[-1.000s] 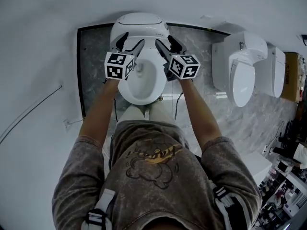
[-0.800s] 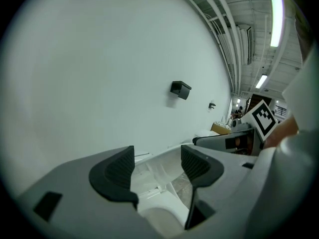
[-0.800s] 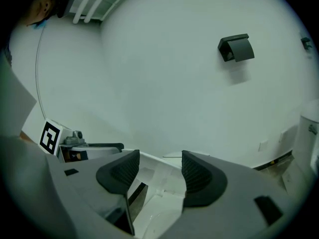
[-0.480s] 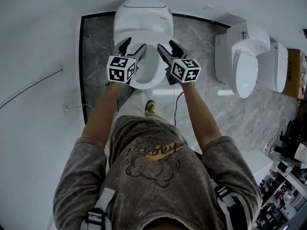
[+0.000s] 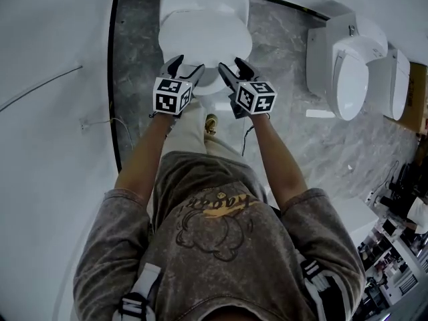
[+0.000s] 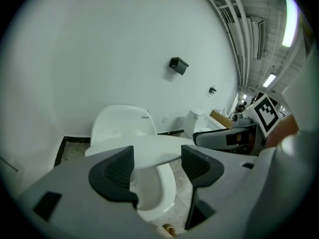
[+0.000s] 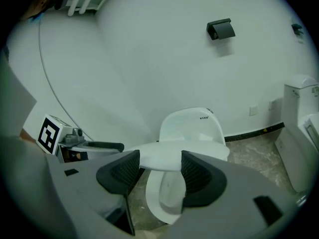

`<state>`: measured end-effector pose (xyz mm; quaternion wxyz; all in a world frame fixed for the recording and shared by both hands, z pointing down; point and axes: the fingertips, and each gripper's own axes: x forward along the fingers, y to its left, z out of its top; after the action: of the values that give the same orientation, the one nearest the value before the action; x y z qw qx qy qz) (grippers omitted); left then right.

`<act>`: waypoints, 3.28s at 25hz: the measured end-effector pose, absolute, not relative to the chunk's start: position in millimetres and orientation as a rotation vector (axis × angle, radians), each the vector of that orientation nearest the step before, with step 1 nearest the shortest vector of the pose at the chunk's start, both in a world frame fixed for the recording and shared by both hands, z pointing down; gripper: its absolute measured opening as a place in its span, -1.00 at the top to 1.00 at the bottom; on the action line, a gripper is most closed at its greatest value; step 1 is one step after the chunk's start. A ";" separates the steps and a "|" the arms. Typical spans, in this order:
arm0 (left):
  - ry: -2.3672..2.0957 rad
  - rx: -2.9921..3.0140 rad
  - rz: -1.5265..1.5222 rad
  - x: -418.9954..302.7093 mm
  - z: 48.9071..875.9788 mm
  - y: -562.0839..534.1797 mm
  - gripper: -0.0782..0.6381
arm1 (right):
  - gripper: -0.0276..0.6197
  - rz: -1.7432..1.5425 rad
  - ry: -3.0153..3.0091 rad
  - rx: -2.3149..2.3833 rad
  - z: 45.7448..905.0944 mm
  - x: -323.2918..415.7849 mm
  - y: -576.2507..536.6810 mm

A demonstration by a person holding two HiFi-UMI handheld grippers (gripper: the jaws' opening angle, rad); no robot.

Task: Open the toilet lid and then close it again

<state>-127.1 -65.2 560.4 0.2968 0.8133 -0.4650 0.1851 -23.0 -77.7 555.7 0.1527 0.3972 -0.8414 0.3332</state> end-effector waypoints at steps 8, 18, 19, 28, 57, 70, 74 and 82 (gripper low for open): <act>-1.184 2.018 0.599 -121.9 644.1 -8.2 -0.02 | 0.10 1.021 -2.292 1.049 634.7 -22.7 -14.7; -1.134 1.872 0.693 -121.0 750.0 29.3 -0.02 | 0.11 1.101 -2.141 0.989 739.5 -20.5 22.5; -1.128 1.862 0.697 -121.2 759.6 31.4 -0.02 | 0.11 1.106 -2.131 0.985 749.2 -20.8 24.7; -1.111 1.795 0.717 -120.5 830.9 39.5 -0.02 | 0.11 1.165 -2.044 0.950 823.1 -20.5 33.7; -1.307 2.113 0.414 -139.9 472.8 -62.7 -0.01 | 0.26 0.857 -2.420 1.162 485.9 -8.1 -60.8; -1.355 2.301 0.216 -147.1 317.1 7.1 0.01 | 0.37 0.562 -2.711 1.216 304.8 10.5 -2.6; -1.389 2.380 0.209 -144.8 301.7 15.2 0.37 | 0.58 0.492 -2.752 1.331 282.2 20.5 3.6; -1.457 2.493 0.157 -148.6 291.4 22.4 0.76 | 0.83 0.345 -2.780 1.353 284.2 18.0 21.9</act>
<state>-148.6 22.4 291.4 0.1246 0.8553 -0.5000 0.0538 18.0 21.9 284.2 0.0153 0.4347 -0.8936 0.1109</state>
